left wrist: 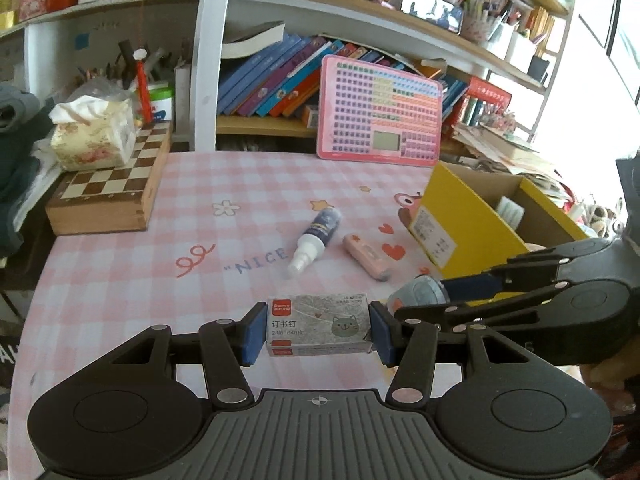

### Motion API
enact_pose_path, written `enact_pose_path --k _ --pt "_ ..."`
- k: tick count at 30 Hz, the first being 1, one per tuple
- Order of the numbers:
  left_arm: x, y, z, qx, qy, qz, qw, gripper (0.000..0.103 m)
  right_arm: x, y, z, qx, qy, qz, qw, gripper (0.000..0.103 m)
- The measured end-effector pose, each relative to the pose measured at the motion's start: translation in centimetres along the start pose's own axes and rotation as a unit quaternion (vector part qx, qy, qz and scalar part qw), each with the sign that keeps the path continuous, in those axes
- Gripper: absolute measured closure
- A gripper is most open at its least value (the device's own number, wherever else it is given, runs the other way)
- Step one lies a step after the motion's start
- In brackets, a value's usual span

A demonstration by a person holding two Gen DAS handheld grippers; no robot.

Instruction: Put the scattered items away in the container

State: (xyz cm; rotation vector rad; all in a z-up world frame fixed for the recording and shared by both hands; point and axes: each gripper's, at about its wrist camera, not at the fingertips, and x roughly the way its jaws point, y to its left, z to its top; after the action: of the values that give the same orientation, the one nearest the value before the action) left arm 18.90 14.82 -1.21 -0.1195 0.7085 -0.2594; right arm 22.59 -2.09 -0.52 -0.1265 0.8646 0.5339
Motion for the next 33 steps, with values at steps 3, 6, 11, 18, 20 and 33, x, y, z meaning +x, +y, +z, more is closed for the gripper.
enact_pose_path --k 3,6,11,18,20,33 --pt "-1.5 -0.4 -0.8 -0.004 -0.001 -0.004 1.0 0.051 -1.2 0.7 -1.1 0.002 -0.002 0.002 1.0 0.063" --pt "-2.9 -1.0 -1.5 -0.004 -0.004 -0.008 1.0 0.051 -2.5 1.3 -2.2 0.008 -0.004 0.003 1.0 0.063" --pt "-4.9 -1.8 -2.4 -0.007 -0.008 -0.021 0.9997 0.051 -4.6 2.1 -4.0 0.014 -0.005 0.004 1.0 0.063" --pt "-7.2 -2.6 -4.0 -0.025 -0.004 -0.047 0.9986 0.051 -7.2 2.5 -6.8 0.038 -0.003 0.003 0.999 0.063" --pt "-7.7 -3.1 -4.4 -0.025 -0.004 -0.055 0.9982 0.051 -7.9 2.6 -7.5 0.041 -0.007 -0.002 0.999 0.064" --pt "-8.8 -6.5 -4.9 0.007 0.006 -0.113 0.9936 0.051 -12.4 1.9 -11.1 0.079 -0.024 -0.051 0.995 0.064"
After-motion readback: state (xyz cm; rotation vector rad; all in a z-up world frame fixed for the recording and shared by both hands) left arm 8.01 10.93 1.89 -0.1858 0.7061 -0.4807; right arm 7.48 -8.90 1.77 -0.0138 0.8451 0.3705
